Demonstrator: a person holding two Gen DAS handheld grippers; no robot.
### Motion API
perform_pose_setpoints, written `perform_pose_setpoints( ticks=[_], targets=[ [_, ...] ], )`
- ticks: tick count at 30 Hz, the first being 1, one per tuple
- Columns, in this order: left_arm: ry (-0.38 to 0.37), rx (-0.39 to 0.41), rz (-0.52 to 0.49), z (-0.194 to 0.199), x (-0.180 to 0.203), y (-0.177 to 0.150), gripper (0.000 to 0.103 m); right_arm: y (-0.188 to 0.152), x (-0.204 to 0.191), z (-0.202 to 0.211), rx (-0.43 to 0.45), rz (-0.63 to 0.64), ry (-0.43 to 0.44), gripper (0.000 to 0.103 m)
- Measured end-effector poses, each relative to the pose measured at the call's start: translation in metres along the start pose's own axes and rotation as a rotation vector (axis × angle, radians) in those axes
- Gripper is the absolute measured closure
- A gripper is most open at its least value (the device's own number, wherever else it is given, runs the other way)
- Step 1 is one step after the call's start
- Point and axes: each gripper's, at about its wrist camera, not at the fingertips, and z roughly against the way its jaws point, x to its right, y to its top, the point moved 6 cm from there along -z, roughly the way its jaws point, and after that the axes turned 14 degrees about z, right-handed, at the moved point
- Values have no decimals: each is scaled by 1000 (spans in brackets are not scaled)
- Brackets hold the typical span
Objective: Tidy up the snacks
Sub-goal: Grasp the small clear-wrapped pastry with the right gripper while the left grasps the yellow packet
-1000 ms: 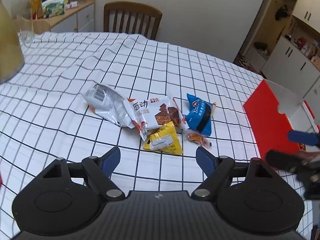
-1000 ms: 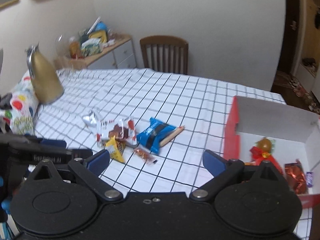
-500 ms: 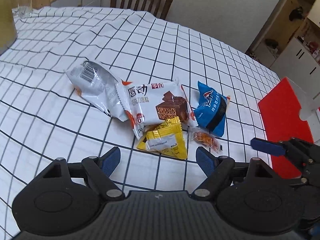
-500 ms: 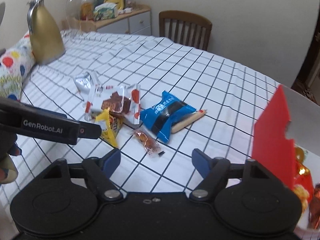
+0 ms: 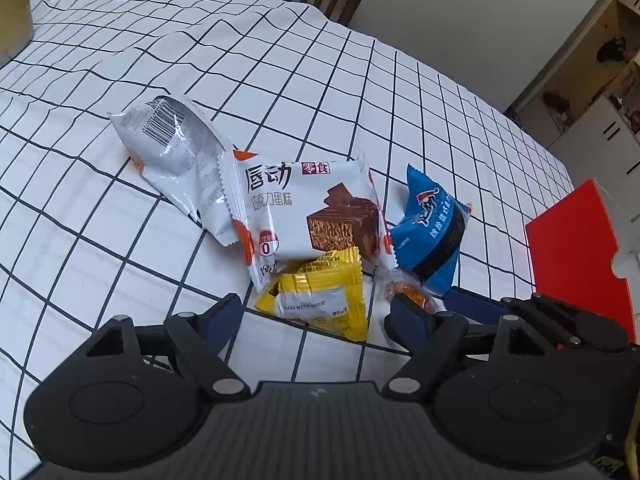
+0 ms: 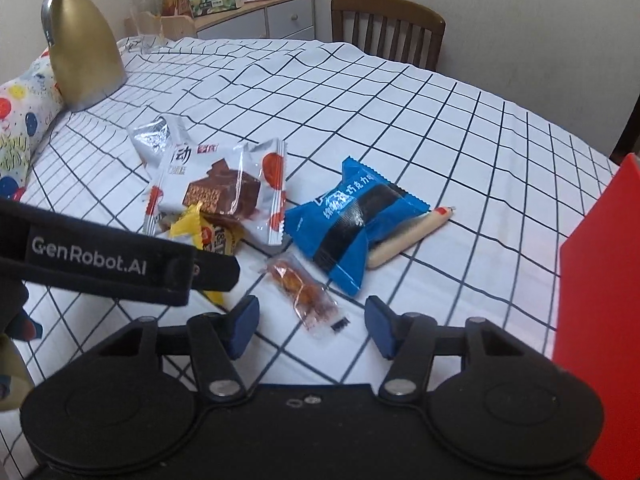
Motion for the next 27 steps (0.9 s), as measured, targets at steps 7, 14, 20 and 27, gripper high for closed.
perform_pose_setpoints(
  ticks=[7,14,20,27],
  targets=[
    [8,11,-4,-1,1,1,35,5,-2,-6,20,30,-8,59],
    [31,19,-9,3,-3,-1,48,6,-5,-7,22,46,-33,75],
    [24,8,-9,9,-7,-10,53,3,-12,-4,16,47,-49,81],
    [28,-6,-14,21,-12,-25,54,-11,-20,8,3,27,-54,84]
  ],
)
